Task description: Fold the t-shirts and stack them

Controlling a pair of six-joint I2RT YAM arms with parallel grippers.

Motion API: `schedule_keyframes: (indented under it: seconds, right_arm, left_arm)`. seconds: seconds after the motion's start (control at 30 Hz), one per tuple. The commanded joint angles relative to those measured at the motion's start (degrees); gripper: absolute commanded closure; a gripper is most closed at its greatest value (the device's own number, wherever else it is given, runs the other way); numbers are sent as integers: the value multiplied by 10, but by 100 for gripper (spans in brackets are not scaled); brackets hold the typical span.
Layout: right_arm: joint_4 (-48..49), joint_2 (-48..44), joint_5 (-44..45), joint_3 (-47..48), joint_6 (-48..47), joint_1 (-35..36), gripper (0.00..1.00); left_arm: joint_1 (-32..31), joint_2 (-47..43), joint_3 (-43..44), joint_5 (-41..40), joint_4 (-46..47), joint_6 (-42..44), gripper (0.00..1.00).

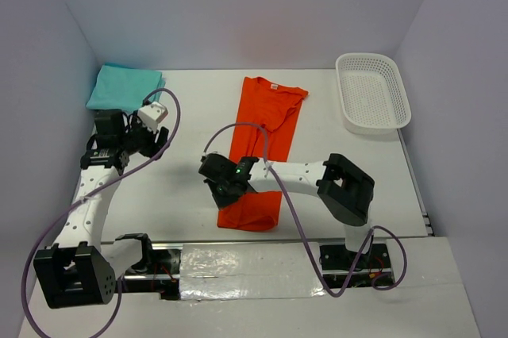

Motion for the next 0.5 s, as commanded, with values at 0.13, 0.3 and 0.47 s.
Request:
schedule_keyframes:
  seconds: [0.13,0.3,0.47]
  right_arm:
    - [21,-20,22,-62,11,-8,100]
    - [25,-21,18,-82,14,-10,100]
    - [26,-81,21,-143,64,-10,100]
  left_arm:
    - [-9,3,19,10,-7,-1,30]
    - [-18,9,29,28,-4,-5,30]
    - [-45,19,34,62,-33,56,30]
